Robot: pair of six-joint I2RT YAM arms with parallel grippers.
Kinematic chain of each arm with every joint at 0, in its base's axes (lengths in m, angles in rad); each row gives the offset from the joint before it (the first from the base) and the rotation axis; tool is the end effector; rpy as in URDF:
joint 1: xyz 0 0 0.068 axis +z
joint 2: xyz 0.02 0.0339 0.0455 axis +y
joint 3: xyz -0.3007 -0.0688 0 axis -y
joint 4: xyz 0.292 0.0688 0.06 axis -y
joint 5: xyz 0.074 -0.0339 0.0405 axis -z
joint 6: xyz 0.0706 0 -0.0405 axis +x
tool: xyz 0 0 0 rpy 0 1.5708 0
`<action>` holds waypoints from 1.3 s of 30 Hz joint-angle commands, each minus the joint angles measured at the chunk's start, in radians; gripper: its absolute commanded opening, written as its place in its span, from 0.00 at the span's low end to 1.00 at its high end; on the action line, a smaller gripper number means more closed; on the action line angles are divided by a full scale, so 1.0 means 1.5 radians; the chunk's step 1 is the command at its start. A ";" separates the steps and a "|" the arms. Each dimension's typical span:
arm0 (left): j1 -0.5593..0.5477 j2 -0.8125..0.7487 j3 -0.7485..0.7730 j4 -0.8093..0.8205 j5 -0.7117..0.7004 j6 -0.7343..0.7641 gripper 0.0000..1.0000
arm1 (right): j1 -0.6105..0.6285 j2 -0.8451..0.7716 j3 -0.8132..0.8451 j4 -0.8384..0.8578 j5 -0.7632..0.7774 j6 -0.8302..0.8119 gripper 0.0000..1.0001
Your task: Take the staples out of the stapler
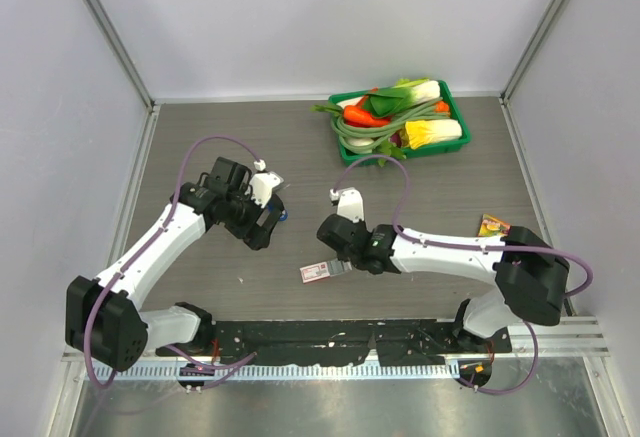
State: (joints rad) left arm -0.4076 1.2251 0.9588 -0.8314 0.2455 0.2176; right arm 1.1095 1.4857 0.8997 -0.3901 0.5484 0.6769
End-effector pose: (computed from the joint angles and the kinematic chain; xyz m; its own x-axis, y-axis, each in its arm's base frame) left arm 0.2507 -0.1270 0.2506 -0.6930 0.5273 -0.4916 0.6512 0.7505 -0.1129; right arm 0.1870 0.2936 0.1904 -0.6846 -0.1765 -0.7072 -0.2634 0.9646 0.0143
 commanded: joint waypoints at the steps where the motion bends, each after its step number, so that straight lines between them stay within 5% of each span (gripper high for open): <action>1: -0.002 -0.014 -0.001 0.002 0.002 0.006 0.85 | -0.026 0.004 -0.003 0.017 0.005 -0.017 0.22; 25: -0.002 -0.013 -0.005 0.007 0.000 0.006 0.85 | -0.034 0.064 -0.029 0.072 -0.077 -0.020 0.10; 39: -0.002 -0.014 -0.003 0.004 -0.001 0.007 0.85 | -0.014 0.053 -0.028 0.043 -0.063 -0.029 0.11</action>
State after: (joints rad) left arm -0.4076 1.2251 0.9550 -0.8307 0.2436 0.2176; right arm 1.0847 1.5780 0.8452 -0.3172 0.4248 0.6418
